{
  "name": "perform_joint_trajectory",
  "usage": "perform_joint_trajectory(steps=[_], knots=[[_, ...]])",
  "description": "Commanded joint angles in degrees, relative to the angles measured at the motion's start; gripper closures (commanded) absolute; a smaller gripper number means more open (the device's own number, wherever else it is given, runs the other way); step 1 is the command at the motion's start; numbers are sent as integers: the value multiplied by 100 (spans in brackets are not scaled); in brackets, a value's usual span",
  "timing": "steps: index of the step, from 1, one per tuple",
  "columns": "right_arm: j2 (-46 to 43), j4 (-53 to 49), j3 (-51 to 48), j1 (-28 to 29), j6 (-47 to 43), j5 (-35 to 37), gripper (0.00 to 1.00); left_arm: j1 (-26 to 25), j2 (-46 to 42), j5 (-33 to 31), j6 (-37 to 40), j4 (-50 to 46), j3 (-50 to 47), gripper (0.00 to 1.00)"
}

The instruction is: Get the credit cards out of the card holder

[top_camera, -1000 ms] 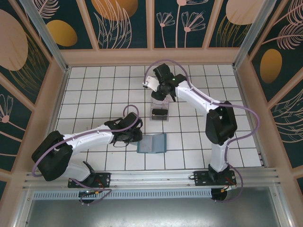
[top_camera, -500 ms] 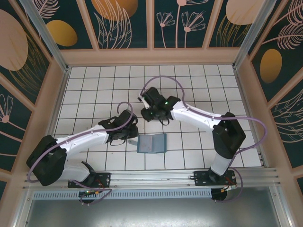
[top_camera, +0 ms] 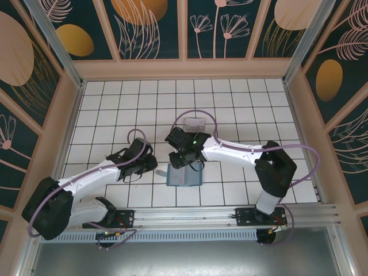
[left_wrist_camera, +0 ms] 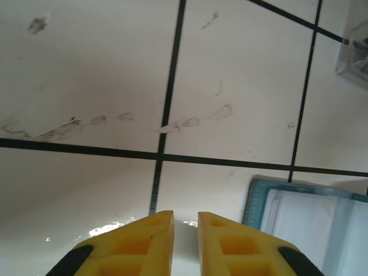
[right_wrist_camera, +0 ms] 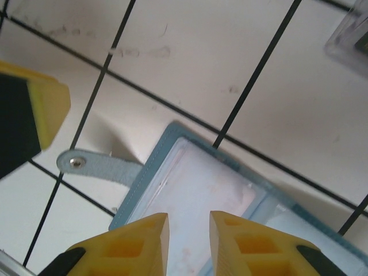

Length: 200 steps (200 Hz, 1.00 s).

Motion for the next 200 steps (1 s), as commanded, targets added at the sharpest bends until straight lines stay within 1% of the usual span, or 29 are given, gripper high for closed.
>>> perform_joint_trajectory(steps=[1, 33, 55, 117, 174, 200], knots=[[309, -408, 254, 172, 321, 165, 71, 90, -199, 128, -45, 183, -135, 81], [660, -674, 504, 370, 606, 464, 66, 115, -252, 122, -16, 178, -224, 80], [924, -861, 725, 472, 709, 624, 65, 121, -215, 134, 23, 195, -224, 80], [1475, -1094, 1051, 628, 829, 650, 63, 121, -195, 182, 20, 288, -286, 79], [1799, -1242, 1139, 666, 801, 717, 63, 116, -295, 210, 10, 311, -380, 79], [1850, -1281, 1156, 686, 809, 755, 69, 121, -310, 218, 14, 292, -379, 79]])
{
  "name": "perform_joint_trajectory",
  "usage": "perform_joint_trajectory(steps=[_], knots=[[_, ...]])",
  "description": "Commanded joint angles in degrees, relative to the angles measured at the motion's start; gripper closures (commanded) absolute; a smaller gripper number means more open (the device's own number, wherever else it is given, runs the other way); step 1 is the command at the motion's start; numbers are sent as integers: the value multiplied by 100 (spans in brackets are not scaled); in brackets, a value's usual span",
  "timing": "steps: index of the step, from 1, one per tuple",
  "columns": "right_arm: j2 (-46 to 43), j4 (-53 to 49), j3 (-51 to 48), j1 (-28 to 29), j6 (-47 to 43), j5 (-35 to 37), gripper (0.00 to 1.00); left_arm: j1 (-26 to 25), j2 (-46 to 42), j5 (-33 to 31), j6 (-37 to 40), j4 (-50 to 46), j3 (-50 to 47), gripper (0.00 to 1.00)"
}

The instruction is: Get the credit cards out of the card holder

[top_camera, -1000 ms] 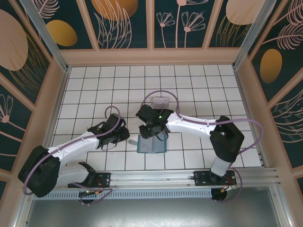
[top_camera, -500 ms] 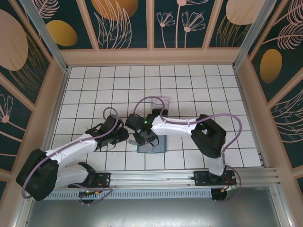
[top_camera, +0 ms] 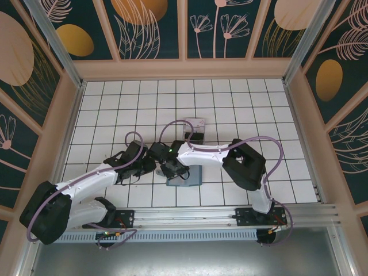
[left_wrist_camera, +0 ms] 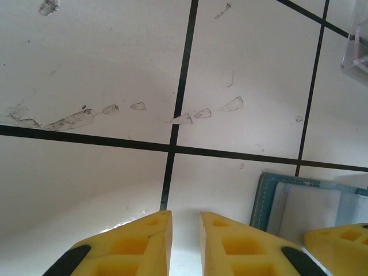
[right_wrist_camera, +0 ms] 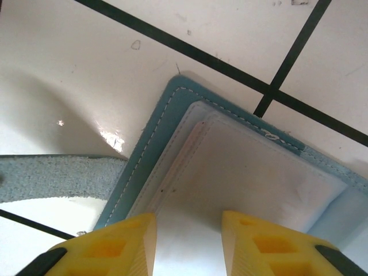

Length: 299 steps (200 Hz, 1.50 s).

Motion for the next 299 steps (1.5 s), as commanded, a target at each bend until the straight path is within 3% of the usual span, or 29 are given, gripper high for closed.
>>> perform_joint_trajectory(steps=[1, 39, 68, 98, 171, 213, 299], knots=[[241, -255, 91, 73, 138, 204, 70, 17, -93, 46, 15, 41, -62, 79], [175, -202, 75, 69, 146, 215, 84, 16, -24, 179, 62, 56, -8, 79], [-81, 3, -72, 57, 182, 253, 90, 14, 80, 376, 272, 15, 142, 80], [-718, 800, -692, -123, 112, -121, 90, -2, 127, 781, 218, 221, 204, 81], [-1963, 3151, -2673, -601, 80, -1373, 91, -216, 151, 859, 110, 76, 655, 82], [-2601, 4377, -3607, -872, 233, -1949, 91, -609, 599, 888, 32, 87, 1066, 82], [-3508, 5893, -5085, -1523, 463, -2871, 91, -1108, 1621, 1012, -140, 383, 1439, 82]])
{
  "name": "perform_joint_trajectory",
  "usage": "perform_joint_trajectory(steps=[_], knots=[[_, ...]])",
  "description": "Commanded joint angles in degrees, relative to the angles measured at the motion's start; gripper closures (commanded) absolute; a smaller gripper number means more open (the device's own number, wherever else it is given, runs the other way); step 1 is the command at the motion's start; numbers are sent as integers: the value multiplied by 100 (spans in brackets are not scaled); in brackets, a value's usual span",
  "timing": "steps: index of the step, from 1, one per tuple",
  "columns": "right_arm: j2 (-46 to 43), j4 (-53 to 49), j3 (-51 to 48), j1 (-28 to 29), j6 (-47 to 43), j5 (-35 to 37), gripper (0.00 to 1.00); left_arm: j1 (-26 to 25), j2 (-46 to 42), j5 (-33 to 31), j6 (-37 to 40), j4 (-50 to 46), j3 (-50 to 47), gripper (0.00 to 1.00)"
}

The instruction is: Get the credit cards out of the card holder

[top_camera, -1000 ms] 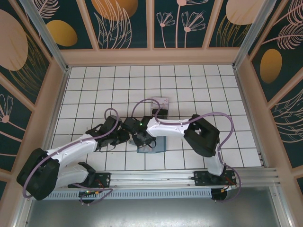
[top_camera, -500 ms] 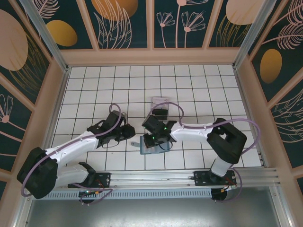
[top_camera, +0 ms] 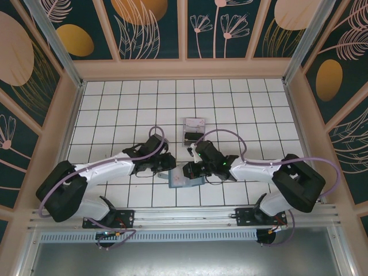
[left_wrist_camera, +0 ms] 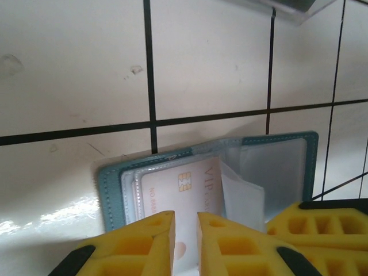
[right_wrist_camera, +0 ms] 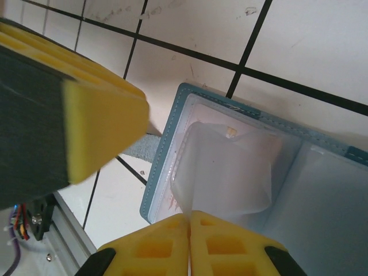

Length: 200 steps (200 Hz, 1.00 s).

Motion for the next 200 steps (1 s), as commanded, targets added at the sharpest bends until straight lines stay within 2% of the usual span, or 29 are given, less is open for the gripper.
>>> perform_joint_trajectory(steps=[1, 117, 156, 200], knots=[[-249, 669, -262, -130, 162, -367, 91, -126, 213, 101, -105, 143, 206, 82], [-616, 861, -632, -344, 263, -514, 89, -393, 992, 382, -84, 292, 476, 82], [-1015, 253, -595, -510, 230, -121, 72, -462, 1096, 388, -55, 275, 637, 82], [-1746, -856, -396, -831, 206, 649, 63, -508, 1219, 443, -1, 245, 827, 82]])
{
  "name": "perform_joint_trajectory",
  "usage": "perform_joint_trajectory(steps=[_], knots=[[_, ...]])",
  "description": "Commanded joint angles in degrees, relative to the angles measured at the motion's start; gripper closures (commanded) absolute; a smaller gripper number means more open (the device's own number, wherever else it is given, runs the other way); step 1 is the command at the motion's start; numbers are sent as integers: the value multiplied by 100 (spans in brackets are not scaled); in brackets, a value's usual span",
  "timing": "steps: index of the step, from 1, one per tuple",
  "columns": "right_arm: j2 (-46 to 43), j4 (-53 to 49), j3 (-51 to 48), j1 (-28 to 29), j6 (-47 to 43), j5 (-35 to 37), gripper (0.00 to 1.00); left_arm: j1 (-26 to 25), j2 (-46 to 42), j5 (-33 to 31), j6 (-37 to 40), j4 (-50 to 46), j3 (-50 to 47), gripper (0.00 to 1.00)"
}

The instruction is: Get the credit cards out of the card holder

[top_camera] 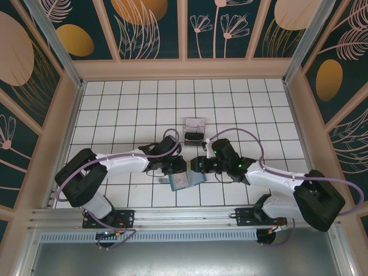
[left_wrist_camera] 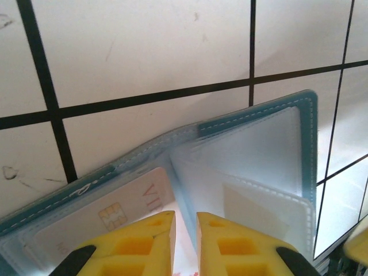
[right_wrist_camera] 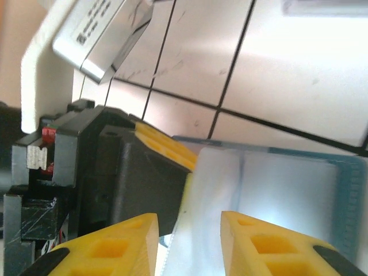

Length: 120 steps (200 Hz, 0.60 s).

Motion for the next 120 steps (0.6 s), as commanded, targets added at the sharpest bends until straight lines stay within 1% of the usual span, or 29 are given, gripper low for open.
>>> perform_joint_trajectory(steps=[1, 23, 56, 78, 120], knots=[[-368, -797, 183, -174, -33, 622, 63, -62, 159, 120, 67, 37, 229, 82], [-607, -1205, 288, -338, -8, 857, 62, -150, 304, 131, 64, 92, 369, 82], [-852, -1523, 393, -446, -48, 1031, 60, -376, 626, 170, 65, 168, 723, 82], [-808, -1767, 519, -480, -37, 1253, 59, -487, 1004, 184, 132, 176, 956, 82], [-622, -2404, 1089, -500, -168, 1454, 59, -521, 1372, 259, 298, 168, 1275, 82]])
